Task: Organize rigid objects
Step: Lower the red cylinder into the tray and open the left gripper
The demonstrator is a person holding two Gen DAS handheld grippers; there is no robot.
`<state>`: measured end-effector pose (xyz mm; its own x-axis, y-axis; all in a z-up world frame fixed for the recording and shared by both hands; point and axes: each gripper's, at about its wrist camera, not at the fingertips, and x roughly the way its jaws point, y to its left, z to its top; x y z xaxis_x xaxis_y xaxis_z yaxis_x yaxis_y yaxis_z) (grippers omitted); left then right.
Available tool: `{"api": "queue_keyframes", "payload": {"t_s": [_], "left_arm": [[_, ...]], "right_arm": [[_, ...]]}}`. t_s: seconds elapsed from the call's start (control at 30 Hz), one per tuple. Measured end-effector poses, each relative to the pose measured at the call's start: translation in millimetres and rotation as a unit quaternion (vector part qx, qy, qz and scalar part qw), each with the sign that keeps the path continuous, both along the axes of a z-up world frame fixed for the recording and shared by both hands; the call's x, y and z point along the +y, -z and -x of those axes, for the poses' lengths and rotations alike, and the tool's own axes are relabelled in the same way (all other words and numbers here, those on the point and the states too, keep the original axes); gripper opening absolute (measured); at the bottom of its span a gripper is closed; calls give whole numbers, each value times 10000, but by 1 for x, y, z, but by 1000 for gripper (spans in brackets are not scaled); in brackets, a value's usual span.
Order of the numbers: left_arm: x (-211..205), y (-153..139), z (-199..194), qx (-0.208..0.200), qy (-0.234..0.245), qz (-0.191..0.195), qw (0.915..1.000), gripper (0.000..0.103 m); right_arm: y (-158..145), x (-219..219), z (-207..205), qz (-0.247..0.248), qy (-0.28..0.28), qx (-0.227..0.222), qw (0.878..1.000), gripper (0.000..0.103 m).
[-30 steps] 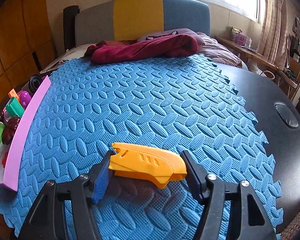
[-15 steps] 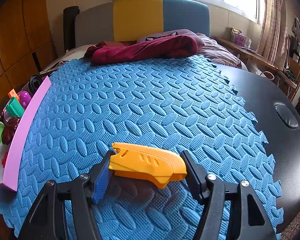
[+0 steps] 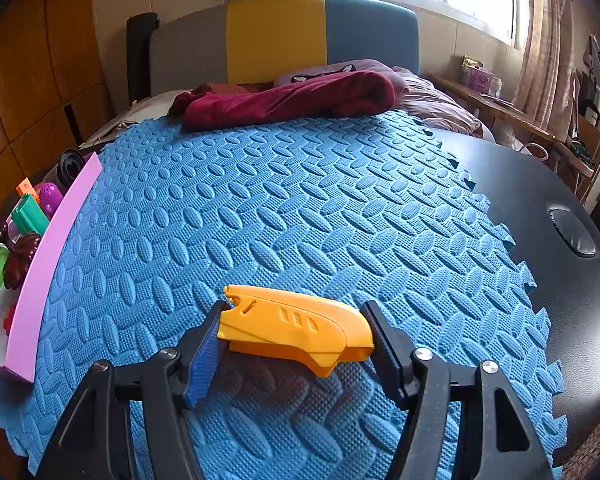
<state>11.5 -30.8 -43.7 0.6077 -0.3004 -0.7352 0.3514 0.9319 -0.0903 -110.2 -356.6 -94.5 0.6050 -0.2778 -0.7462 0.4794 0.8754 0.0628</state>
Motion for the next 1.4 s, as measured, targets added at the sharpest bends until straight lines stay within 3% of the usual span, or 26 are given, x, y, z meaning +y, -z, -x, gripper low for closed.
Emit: {"api": "queue_keyframes", "payload": {"t_s": [0.27,0.9,1.17,1.4], "left_arm": [[-5,5,-1,240,190,156,9994,75],[-40,37,-22,661,360,-107,9971,75],[-43,50,-30,624,281,-310,9972,76],[-41,48,-28,585,247,-245,9977,81]], "right_arm": [[-1,0,0,-7,-1,-6,10000,67],[-1,0,0,-9,-1,-18,10000,67],[-1,0,1,-6,-1,-19,10000,67],[-1,0,1,-7,-1,-21,10000,67]]}}
